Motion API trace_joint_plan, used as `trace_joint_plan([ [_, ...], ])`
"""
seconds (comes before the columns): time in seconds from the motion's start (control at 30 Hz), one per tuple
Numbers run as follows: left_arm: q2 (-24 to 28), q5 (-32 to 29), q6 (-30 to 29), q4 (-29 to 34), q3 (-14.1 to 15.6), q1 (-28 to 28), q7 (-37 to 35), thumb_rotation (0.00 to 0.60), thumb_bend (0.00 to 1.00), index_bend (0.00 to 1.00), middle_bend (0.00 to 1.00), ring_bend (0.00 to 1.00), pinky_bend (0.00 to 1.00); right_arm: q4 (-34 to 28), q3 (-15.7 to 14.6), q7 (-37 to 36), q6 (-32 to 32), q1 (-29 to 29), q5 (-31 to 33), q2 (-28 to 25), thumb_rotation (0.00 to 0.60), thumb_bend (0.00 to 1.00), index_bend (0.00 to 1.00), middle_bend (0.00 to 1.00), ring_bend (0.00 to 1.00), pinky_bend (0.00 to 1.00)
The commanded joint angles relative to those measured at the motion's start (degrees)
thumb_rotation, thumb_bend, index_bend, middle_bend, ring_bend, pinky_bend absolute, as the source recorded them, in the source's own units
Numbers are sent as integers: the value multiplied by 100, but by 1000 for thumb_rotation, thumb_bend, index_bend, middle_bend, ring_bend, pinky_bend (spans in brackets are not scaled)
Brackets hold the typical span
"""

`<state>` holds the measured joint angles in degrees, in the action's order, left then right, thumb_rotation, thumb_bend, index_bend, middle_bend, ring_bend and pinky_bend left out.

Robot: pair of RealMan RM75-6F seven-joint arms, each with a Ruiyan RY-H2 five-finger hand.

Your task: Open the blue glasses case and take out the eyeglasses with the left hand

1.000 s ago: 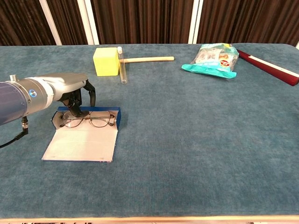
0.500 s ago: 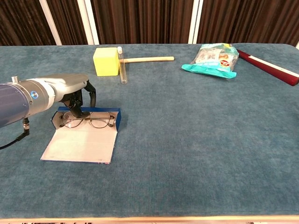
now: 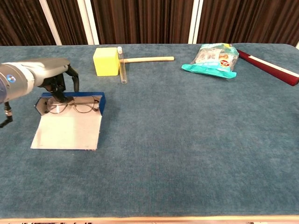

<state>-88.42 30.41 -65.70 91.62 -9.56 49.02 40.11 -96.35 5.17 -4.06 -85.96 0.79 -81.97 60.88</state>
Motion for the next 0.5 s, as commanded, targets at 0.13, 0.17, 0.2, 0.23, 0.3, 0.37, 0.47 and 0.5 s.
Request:
trace_joint_plan([
  [0.13, 218, 229, -37, -187, 119, -185, -120, 600, 396, 578, 1000, 943, 1000, -11, 0, -1, 10, 0, 13, -2, 600, 165, 0, 0, 0, 194],
  [0.17, 235, 252, -48, -223, 127, -218, -156, 600, 396, 578, 1000, 943, 1000, -15, 1, -5, 12, -1, 18, -3, 600, 165, 0, 0, 0, 194],
  [0.2, 246, 279, -73, -266, 131, -252, -194, 600, 396, 578, 1000, 943, 1000, -22, 1, -14, 15, -2, 23, -5, 600, 165, 0, 0, 0, 194],
  [0.23, 256, 329, -103, -326, 148, -287, -226, 600, 396, 578, 1000, 943, 1000, -34, 0, -29, 21, -3, 29, -8, 600, 164, 0, 0, 0, 194],
  [0.3, 269, 480, -150, -463, 227, -364, -268, 600, 396, 578, 1000, 943, 1000, -51, -4, -44, 27, -6, 30, -19, 600, 165, 0, 0, 0, 194],
  [0.37, 275, 623, -159, -561, 304, -421, -285, 600, 396, 578, 1000, 943, 1000, -63, -7, -49, 35, -7, 33, -24, 600, 164, 0, 0, 0, 194],
  [0.47, 277, 826, -143, -701, 445, -500, -250, 600, 396, 578, 1000, 943, 1000, -90, -9, -71, 57, -8, 57, -32, 600, 164, 0, 0, 0, 194],
  [0.5, 274, 846, -126, -724, 471, -528, -244, 600, 396, 578, 1000, 943, 1000, -113, -7, -101, 73, -10, 80, -38, 600, 164, 0, 0, 0, 194],
])
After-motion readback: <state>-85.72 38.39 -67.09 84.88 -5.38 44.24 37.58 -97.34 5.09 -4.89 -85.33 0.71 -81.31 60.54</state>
